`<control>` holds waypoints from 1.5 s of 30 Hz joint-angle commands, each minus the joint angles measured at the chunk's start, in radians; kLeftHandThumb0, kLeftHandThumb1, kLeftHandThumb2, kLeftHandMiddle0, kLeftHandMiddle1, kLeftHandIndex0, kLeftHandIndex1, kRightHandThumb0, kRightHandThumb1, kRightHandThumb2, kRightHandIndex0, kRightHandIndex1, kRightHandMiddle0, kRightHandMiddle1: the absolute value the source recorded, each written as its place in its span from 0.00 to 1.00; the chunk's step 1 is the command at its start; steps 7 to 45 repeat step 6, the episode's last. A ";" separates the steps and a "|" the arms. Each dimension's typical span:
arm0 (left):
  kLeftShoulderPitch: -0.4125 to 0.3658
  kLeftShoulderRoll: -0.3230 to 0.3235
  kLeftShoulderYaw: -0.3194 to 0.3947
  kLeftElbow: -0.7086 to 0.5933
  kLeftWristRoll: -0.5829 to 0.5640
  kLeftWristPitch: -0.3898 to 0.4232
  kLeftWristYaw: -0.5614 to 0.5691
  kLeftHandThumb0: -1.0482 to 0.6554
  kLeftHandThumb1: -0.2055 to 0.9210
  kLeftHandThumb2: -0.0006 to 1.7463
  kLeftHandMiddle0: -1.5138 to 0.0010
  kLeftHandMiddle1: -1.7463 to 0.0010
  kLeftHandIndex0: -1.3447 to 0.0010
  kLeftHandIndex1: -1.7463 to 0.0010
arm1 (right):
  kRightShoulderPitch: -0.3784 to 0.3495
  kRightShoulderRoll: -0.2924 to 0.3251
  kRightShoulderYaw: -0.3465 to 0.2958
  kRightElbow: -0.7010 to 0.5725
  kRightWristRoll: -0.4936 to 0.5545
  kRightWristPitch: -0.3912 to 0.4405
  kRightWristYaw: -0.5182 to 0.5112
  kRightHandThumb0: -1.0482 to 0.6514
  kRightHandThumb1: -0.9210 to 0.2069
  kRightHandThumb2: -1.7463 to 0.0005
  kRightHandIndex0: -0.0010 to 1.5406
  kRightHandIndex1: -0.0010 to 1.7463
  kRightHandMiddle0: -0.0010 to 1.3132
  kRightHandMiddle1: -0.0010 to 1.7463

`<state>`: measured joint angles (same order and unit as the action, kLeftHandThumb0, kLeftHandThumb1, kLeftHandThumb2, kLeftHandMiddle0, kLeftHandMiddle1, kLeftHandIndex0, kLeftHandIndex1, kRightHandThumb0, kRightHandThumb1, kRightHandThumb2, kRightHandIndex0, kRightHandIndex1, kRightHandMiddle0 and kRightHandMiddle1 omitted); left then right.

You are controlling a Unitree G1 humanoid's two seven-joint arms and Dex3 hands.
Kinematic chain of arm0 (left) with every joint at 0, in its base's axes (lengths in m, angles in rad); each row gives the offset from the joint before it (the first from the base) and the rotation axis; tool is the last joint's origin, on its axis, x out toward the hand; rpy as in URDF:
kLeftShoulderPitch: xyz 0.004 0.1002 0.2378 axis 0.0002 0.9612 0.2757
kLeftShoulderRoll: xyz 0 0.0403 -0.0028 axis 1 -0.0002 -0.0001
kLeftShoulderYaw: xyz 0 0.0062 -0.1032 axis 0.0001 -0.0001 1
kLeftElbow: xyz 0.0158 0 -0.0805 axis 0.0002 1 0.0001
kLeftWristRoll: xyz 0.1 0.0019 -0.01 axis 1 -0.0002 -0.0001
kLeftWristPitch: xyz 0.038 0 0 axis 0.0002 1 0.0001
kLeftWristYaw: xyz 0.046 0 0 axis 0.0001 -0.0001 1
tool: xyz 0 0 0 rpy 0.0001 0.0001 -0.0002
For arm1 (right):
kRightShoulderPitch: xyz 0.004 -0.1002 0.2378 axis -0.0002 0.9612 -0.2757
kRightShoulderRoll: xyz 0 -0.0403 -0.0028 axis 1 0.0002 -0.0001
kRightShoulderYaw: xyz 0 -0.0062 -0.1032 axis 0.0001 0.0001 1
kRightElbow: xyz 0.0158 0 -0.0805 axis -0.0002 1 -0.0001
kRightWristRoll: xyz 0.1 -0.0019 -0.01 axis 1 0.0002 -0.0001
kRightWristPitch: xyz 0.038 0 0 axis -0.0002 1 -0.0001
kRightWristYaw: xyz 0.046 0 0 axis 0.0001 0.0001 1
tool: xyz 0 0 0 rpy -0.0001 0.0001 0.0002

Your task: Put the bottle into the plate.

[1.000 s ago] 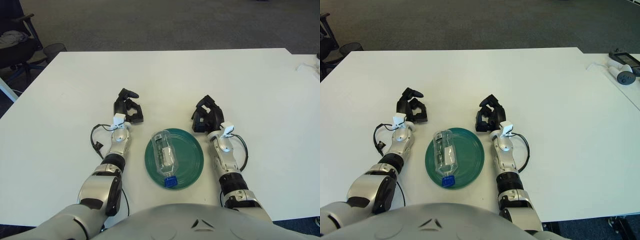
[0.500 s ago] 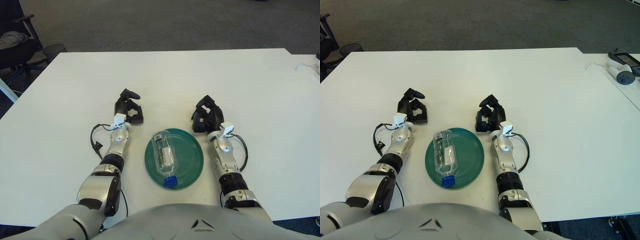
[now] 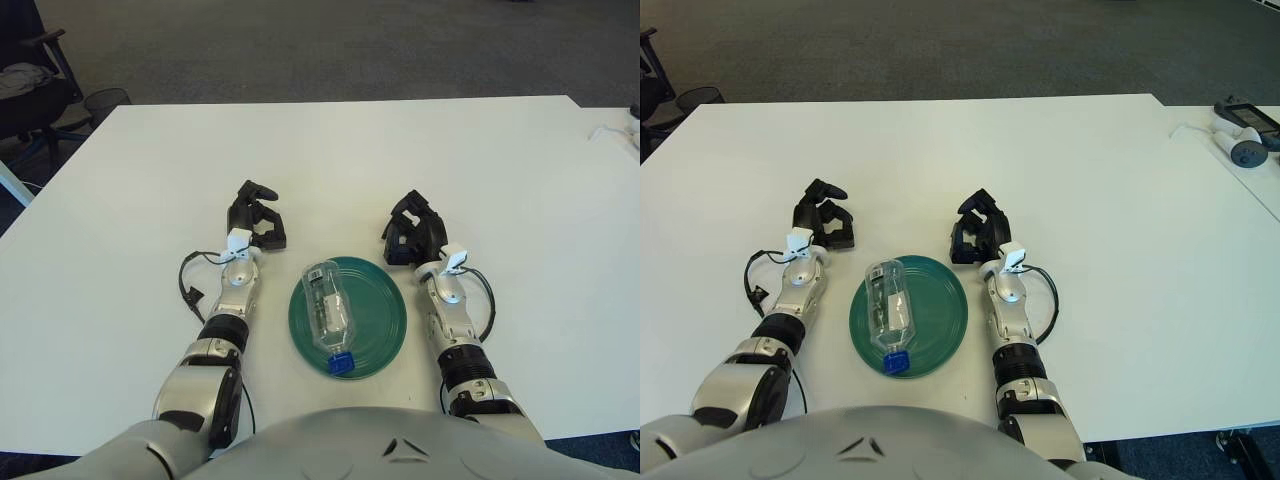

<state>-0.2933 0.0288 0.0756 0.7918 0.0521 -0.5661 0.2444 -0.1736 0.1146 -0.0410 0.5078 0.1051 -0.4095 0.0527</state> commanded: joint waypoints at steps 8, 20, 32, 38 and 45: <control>0.122 -0.019 -0.012 -0.115 0.021 0.054 0.005 0.61 0.10 0.99 0.37 0.09 0.48 0.00 | 0.034 0.006 -0.017 0.035 0.020 0.039 0.007 0.62 0.73 0.10 0.52 0.98 0.42 1.00; 0.122 -0.019 -0.012 -0.115 0.021 0.054 0.005 0.61 0.10 0.99 0.37 0.09 0.48 0.00 | 0.034 0.006 -0.017 0.035 0.020 0.039 0.007 0.62 0.73 0.10 0.52 0.98 0.42 1.00; 0.122 -0.019 -0.012 -0.115 0.021 0.054 0.005 0.61 0.10 0.99 0.37 0.09 0.48 0.00 | 0.034 0.006 -0.017 0.035 0.020 0.039 0.007 0.62 0.73 0.10 0.52 0.98 0.42 1.00; 0.122 -0.019 -0.012 -0.115 0.021 0.054 0.005 0.61 0.10 0.99 0.37 0.09 0.48 0.00 | 0.034 0.006 -0.017 0.035 0.020 0.039 0.007 0.62 0.73 0.10 0.52 0.98 0.42 1.00; 0.122 -0.019 -0.012 -0.115 0.021 0.054 0.005 0.61 0.10 0.99 0.37 0.09 0.48 0.00 | 0.034 0.006 -0.017 0.035 0.020 0.039 0.007 0.62 0.73 0.10 0.52 0.98 0.42 1.00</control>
